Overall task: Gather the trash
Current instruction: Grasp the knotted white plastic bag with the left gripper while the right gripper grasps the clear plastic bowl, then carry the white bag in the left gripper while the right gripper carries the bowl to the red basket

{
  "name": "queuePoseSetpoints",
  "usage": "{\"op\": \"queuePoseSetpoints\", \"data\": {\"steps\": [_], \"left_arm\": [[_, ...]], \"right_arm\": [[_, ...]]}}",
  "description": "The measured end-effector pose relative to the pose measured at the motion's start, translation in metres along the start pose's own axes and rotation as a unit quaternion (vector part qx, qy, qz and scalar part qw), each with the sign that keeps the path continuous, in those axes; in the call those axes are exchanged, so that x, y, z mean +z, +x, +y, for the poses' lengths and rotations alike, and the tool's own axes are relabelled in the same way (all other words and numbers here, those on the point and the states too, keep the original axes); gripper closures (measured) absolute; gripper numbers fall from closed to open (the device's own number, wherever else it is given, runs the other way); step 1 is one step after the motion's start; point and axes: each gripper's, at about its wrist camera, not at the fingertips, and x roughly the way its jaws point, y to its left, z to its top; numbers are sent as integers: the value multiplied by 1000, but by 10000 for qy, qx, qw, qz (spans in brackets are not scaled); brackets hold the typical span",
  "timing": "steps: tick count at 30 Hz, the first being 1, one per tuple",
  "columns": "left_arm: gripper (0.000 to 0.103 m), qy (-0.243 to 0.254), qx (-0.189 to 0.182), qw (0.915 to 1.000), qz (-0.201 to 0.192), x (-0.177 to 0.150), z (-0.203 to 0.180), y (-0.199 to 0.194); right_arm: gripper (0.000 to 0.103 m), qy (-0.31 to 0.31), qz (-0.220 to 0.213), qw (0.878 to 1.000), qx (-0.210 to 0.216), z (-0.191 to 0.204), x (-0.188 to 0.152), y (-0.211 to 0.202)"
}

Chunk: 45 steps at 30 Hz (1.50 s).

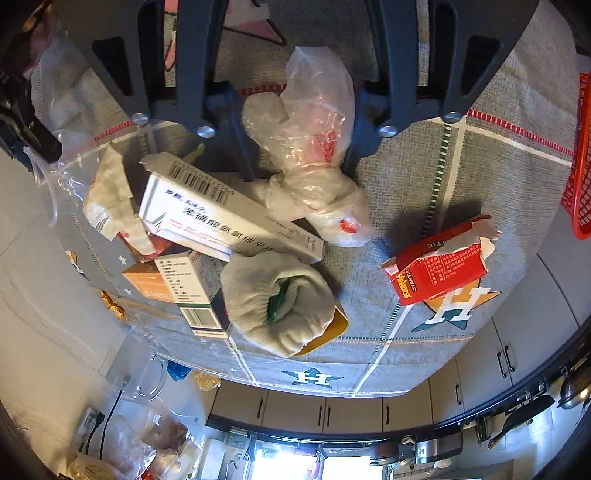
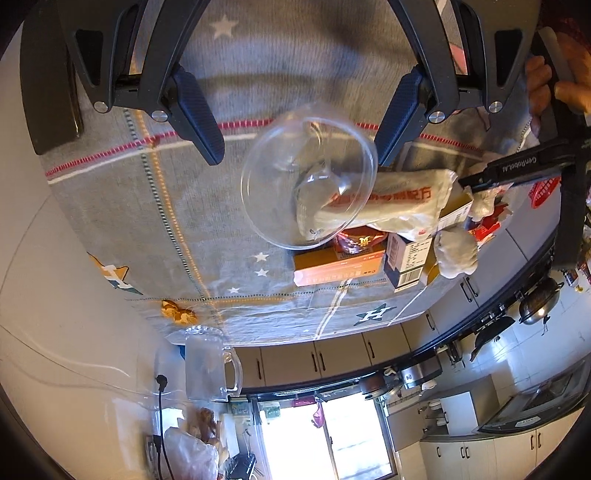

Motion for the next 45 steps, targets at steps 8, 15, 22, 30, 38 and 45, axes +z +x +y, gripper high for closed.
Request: {"op": "queuePoseSetpoints", "data": {"steps": [8, 15, 22, 30, 38, 45], "left_arm": [[69, 120, -37, 9997, -204, -10, 1, -12], [69, 183, -152, 9989, -407, -22, 2, -35], [69, 197, -35, 9976, -669, -25, 3, -58], [69, 239, 87, 9958, -874, -29, 7, -72], [69, 253, 176, 9952, -925, -36, 12, -78], [69, 223, 216, 9948, -968, -39, 18, -81]], "right_arm": [[75, 215, 114, 9997, 81, -11, -4, 6], [76, 204, -254, 9995, 2, -8, -8, -23], [76, 67, -424, 9990, 89, 6, -3, -43], [76, -453, -395, 9982, 92, 42, -9, -44], [76, -890, -395, 9952, 109, 73, -13, -41], [76, -1137, -375, 9928, 103, 91, -16, -38]]}}
